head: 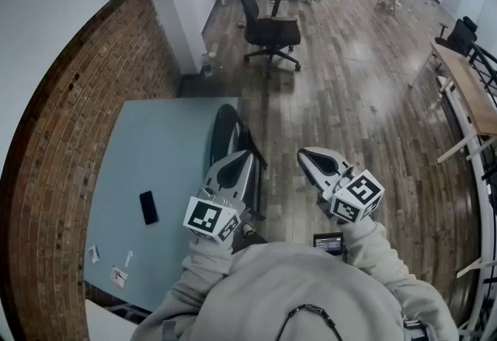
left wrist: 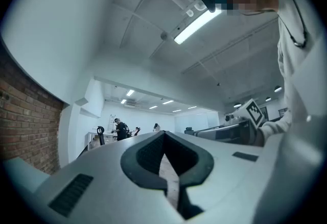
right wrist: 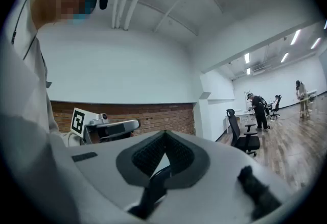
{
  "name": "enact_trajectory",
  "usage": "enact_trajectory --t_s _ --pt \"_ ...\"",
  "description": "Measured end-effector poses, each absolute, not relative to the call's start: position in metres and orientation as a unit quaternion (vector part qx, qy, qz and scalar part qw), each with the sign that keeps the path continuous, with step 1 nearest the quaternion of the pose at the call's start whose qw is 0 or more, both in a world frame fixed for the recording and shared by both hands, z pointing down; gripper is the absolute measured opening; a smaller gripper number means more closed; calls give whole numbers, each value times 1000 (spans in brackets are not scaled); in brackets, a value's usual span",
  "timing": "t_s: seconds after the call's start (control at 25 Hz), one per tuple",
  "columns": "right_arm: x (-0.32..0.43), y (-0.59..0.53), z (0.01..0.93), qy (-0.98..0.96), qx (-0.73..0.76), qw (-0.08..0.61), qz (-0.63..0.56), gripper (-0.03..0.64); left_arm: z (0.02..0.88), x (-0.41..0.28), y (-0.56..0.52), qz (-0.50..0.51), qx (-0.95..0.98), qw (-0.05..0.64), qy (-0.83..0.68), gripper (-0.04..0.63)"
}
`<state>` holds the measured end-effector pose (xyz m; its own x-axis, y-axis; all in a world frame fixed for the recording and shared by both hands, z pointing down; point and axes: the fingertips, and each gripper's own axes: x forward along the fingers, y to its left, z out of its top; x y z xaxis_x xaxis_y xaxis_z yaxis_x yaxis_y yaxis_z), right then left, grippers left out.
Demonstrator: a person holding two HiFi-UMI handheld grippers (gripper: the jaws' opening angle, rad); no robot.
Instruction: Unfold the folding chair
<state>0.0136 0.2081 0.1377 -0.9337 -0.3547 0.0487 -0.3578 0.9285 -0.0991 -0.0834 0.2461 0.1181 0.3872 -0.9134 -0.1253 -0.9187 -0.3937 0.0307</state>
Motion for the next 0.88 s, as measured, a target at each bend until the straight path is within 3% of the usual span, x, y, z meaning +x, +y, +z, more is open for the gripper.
enact_trajectory --t_s 0.36,0.88 --pt "-61 83 129 -968 244 -9 63 6 135 -186 134 49 -845 -1 533 6" --pt "-76 8 149 -961 261 4 88 6 123 -186 81 71 -858 1 509 6"
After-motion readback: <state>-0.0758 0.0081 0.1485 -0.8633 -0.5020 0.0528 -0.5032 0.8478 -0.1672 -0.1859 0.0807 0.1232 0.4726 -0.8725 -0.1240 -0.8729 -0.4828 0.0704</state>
